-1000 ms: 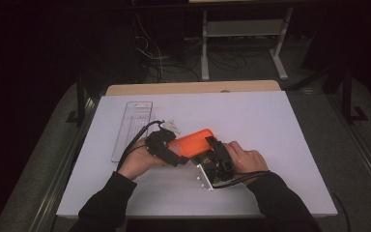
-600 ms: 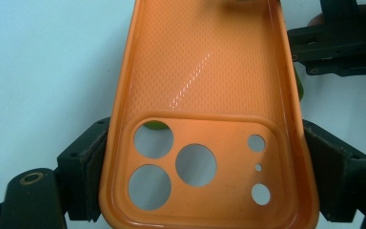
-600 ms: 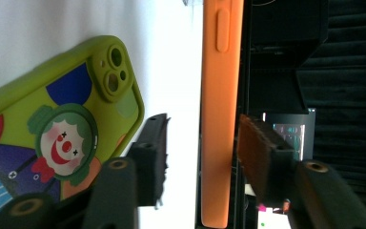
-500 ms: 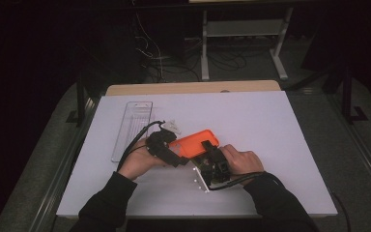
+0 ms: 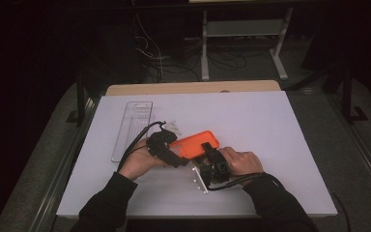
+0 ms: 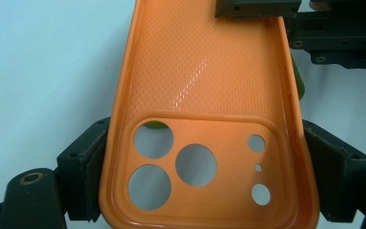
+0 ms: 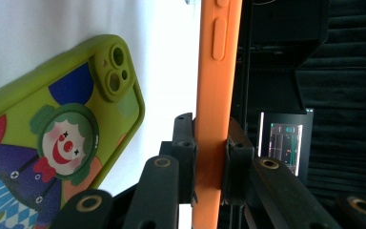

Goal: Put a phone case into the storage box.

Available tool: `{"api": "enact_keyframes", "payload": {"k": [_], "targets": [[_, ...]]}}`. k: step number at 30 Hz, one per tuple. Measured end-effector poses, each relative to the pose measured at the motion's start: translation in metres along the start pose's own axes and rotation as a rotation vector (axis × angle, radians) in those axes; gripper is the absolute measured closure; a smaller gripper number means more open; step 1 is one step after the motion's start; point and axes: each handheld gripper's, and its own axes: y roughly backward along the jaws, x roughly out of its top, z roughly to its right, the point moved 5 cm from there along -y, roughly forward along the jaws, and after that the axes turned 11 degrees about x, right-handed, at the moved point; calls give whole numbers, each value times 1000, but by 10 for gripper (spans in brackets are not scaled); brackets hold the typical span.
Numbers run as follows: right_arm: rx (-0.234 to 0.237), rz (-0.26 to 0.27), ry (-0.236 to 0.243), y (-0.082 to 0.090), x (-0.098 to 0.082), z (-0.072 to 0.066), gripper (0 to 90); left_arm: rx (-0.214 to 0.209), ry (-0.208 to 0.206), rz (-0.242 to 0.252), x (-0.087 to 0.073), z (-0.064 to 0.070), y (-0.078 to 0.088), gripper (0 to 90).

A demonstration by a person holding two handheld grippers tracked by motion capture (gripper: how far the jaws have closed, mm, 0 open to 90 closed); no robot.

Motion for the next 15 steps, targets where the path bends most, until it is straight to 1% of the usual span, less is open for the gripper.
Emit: {"api": "enact_keyframes", "payload": {"k": [1, 2, 4, 5, 6, 7, 8, 9, 10, 11, 12, 13, 14, 15], "targets": [[-8, -3, 4, 0, 0, 0, 774, -1, 11, 9, 0, 1, -1, 157], [-7, -5, 3, 0, 0, -1, 775, 1, -3, 5, 0, 0, -1, 155], [-13, -4, 6, 1, 0, -1, 778, 4, -2, 15, 0, 1, -1, 150], [-18, -6, 3, 1, 0, -2, 779, 16, -24, 14, 0, 0, 0, 147], [-20, -6, -8, 1, 0, -2, 780, 25, -33, 18, 0, 1, 1, 143], [-26, -5, -7, 1, 0, -2, 781, 33, -32, 26, 0, 1, 1, 136], [-28, -6, -3, 2, 0, -2, 780, 42, -33, 21, 0, 1, 0, 128], [-34, -7, 8, 2, 0, -2, 780, 35, -32, -12, -2, 1, -1, 33], [-34, -7, 8, 2, 0, -2, 780, 35, -32, -12, -2, 1, -1, 12], [-33, -8, 6, 2, 0, -3, 780, 33, -7, 6, -2, 2, -2, 12], [-31, -11, 8, 2, 0, -4, 779, 29, -2, 3, -2, 2, -2, 0], [-28, -12, 13, 1, -1, -4, 780, 26, -19, -2, -3, 1, 0, 0], [-27, -15, 3, 1, -2, -5, 779, 23, 0, 21, -1, 2, 2, 0], [-27, -15, 0, 1, -3, -6, 779, 23, 0, 21, -1, 2, 2, 0]]}}
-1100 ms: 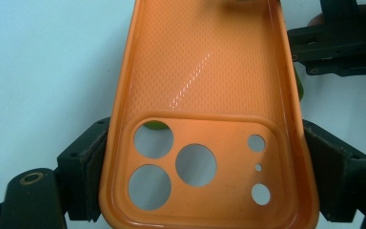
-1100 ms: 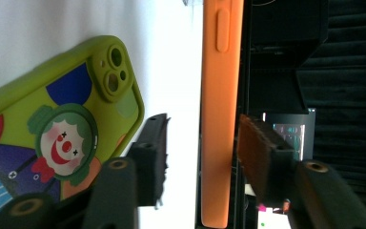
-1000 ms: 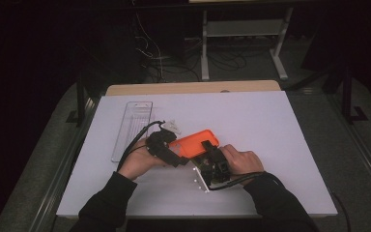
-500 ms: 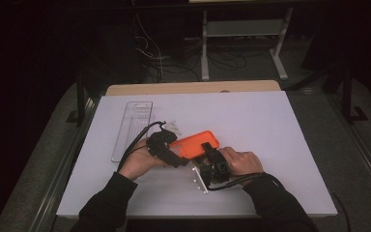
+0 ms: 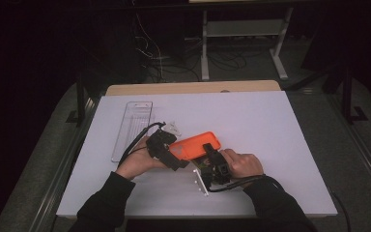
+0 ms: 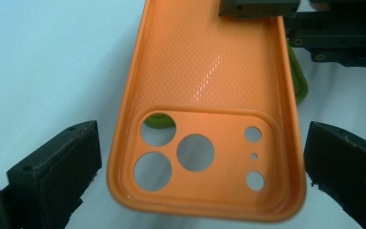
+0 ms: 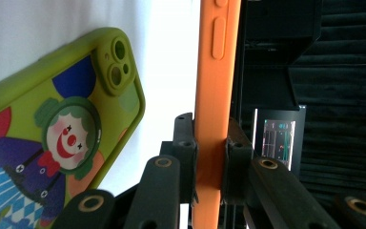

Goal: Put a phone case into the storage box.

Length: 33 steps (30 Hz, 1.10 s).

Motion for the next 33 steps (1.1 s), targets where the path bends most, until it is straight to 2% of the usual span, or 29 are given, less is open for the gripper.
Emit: {"api": "enact_keyframes", "payload": {"k": [2, 4, 8, 11, 12, 15, 16, 18, 24, 26, 29, 30, 31, 33], "targets": [[1, -2, -2, 0, -1, 0, 779, -1, -15, -3, -1, -2, 3, 0], [5, -4, -9, 0, -3, 0, 779, -6, 6, 12, -1, -2, 3, 0], [11, -8, -21, 1, -7, 0, 779, 2, -26, -9, -3, -5, 5, 0], [16, -10, -31, 1, -10, 1, 778, 4, -20, 2, -3, -6, 7, 0], [17, -12, -44, 1, -11, 1, 778, 2, -2, 16, -3, -6, 7, 0], [25, -11, -76, 1, -15, 2, 778, 0, -1, 22, -3, -7, 9, 0], [25, -11, -76, 1, -15, 2, 778, 11, 6, 26, -3, -8, 9, 0], [31, -15, -72, 1, -18, 2, 778, 8, 4, 29, -4, -9, 10, 0], [38, -21, -114, 2, -25, 5, 779, 0, 7, 38, -4, -11, 14, 0], [42, -25, -140, 2, -29, 8, 778, 5, -11, 45, -5, -12, 15, 0], [45, -27, -159, 2, -34, 9, 778, 4, -5, 51, -5, -12, 16, 0], [45, -27, -159, 2, -34, 9, 778, 5, -23, 39, -5, -13, 17, 0], [48, -27, -180, 2, -37, 10, 778, 9, -14, 43, -5, -13, 17, 0], [46, -25, -180, 2, -38, 12, 778, 12, 1, 44, -6, -12, 17, 0]]}}
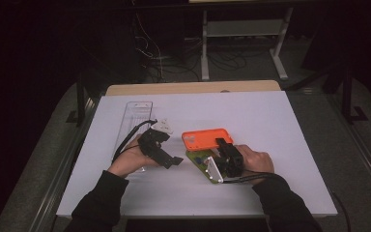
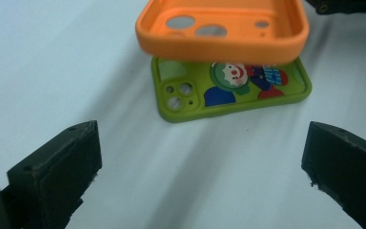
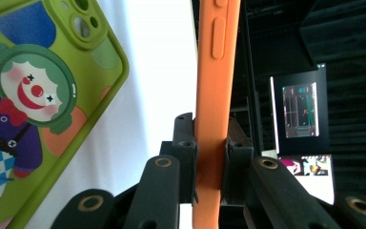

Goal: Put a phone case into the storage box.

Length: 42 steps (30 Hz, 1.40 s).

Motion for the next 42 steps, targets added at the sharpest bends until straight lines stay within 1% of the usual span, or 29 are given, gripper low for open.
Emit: {"api": "enact_keyframes", "payload": {"k": [1, 2, 3, 5, 6, 7, 9, 10, 13, 15, 16, 17, 18, 19, 21, 25, 26, 27, 28, 29, 30, 32, 33, 35, 36, 37, 38, 39, 42], "targets": [[4, 2, -22, 0, -1, 0, 778, 7, -9, -2, -1, -1, 0, 0], [8, 1, -25, 1, -1, 0, 778, 8, -15, -3, -1, -1, 1, 0], [4, 9, -26, 0, -1, 2, 778, 8, -15, -3, -1, -1, 1, 0], [25, 19, -64, 1, -3, 2, 778, 7, -6, -3, -1, -2, 1, 0], [25, 19, -64, 1, -3, 2, 778, 5, -3, -4, -1, -2, 0, 0], [35, 19, -105, 1, -3, 3, 778, 13, -20, -1, -1, -4, 0, 0], [41, 18, -99, 0, -4, 3, 778, 18, -23, -1, -1, -4, 1, 0], [56, 16, -120, 0, -6, 3, 778, 20, -9, 9, -1, -4, 0, 0], [71, 20, -160, 0, -7, 3, 778, 23, -9, 10, -1, -4, 0, 0], [75, 19, -167, 0, -7, 3, 778, 30, -8, 5, -2, -5, 0, 0], [90, 23, -174, -1, -7, 4, 778, 33, -18, -2, -2, -5, 0, 0], [90, 23, -174, -1, -7, 4, 778, 34, -24, -3, -2, -5, 0, 0], [97, 26, -190, -1, -8, 4, 778, 30, -1, 0, -2, -3, -1, 0], [102, 28, -210, 0, -8, 4, 778, 30, -1, 0, -2, -3, -1, 0], [107, 30, -220, 0, -8, 5, 778, 23, -11, 4, -2, -3, -1, 0], [130, 30, -261, -1, -9, 5, 778, 11, -21, 9, -2, -3, -1, 0], [149, 37, -279, 0, -10, 6, 778, 11, -26, 14, -2, -3, -1, 0], [149, 37, -279, 0, -10, 6, 778, 10, -33, 19, -2, -4, -2, 0], [154, 42, -290, 0, -9, 6, 778, 15, -15, 23, -2, -3, -2, 0], [160, 47, -312, 0, -10, 7, 778, 11, -20, 5, -3, -3, -1, 0], [169, 52, -330, 0, -10, 7, 778, 12, -22, 4, -3, -4, -1, 0], [170, 51, -346, 0, -11, 7, 778, 15, -21, 0, -3, -4, -2, 0], [177, 53, -357, 0, -11, 8, 778, 13, -13, 4, -3, -3, -2, 0], [191, 59, -405, 0, -12, 9, 778, 18, -10, 2, -3, -4, -2, 0], [191, 59, -405, 0, -12, 9, 778, 21, 14, 15, -2, -2, -3, 0], [202, 59, -417, 0, -13, 10, 778, 21, 13, 13, -2, -3, -3, 0], [219, 77, -481, -1, -13, 11, 778, 22, -6, 3, -3, -5, -2, 0], [219, 77, -481, -1, -13, 11, 778, 25, -6, 2, -3, -5, -2, 0], [246, 98, -532, -1, -15, 14, 778, 35, 5, 7, -3, -5, -2, 0]]}}
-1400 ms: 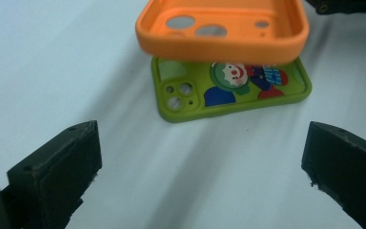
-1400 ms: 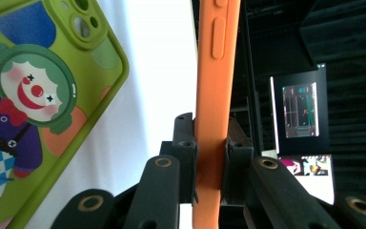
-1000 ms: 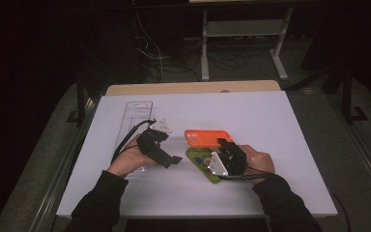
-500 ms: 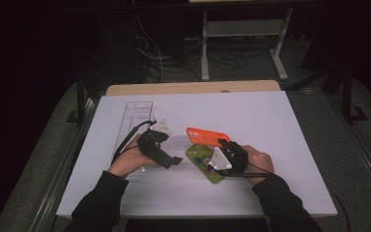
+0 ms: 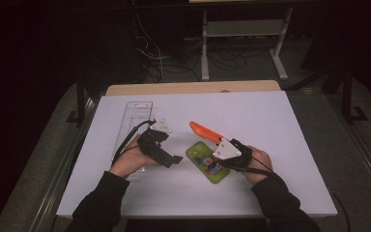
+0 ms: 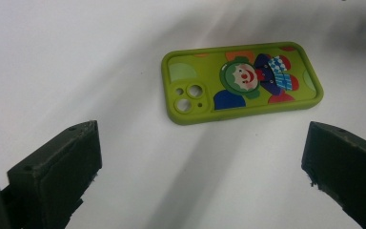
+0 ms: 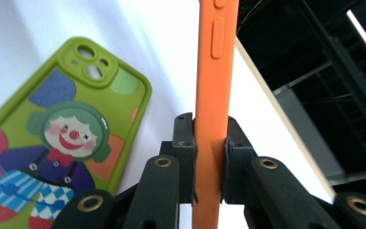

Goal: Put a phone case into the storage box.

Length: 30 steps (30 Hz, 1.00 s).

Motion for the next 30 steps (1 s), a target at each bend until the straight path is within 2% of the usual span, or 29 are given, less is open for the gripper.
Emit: {"api": "enact_keyframes", "payload": {"k": [4, 6, 8, 10, 13, 14, 15, 18, 22, 23, 25, 26, 27, 28, 30], "targets": [[38, 21, -83, 1, 0, 2, 778, 1, 4, 4, 0, 0, -1, 0], [44, 24, -87, 1, 0, 2, 778, -1, 5, 4, 0, 0, 0, 0], [54, 25, -116, 0, -1, 2, 778, -2, 6, 2, 0, 0, -1, 0], [71, 42, -172, 0, 0, 2, 778, -3, 8, 2, 0, 0, -1, 0], [93, 59, -217, 0, 0, 4, 778, -4, 9, 4, 0, 0, 0, 0], [116, 71, -252, 1, 0, 6, 778, -3, 6, 4, 0, -1, 0, 0], [116, 71, -252, 1, 0, 6, 778, -3, 6, 4, 0, -1, 0, 0], [129, 82, -295, 0, -1, 7, 779, -1, 8, 1, 0, -2, 0, 0], [172, 91, -362, -1, -3, 7, 778, -3, 13, 5, 0, -2, 0, 0], [172, 91, -362, -1, -3, 7, 778, -2, 12, 3, 0, -2, 0, 0], [187, 104, -391, -2, -3, 8, 779, -2, 8, 2, 0, -2, 1, 0], [203, 109, -420, -2, -4, 9, 779, -1, 10, 5, 0, -2, 0, 0], [203, 109, -420, -2, -4, 9, 779, -2, 10, 4, 0, -2, 1, 0], [219, 119, -455, -2, -5, 10, 779, -2, 16, 8, 1, -2, 0, 0], [238, 133, -484, -2, -6, 12, 779, 2, 13, 4, 0, -3, 1, 0]]}}
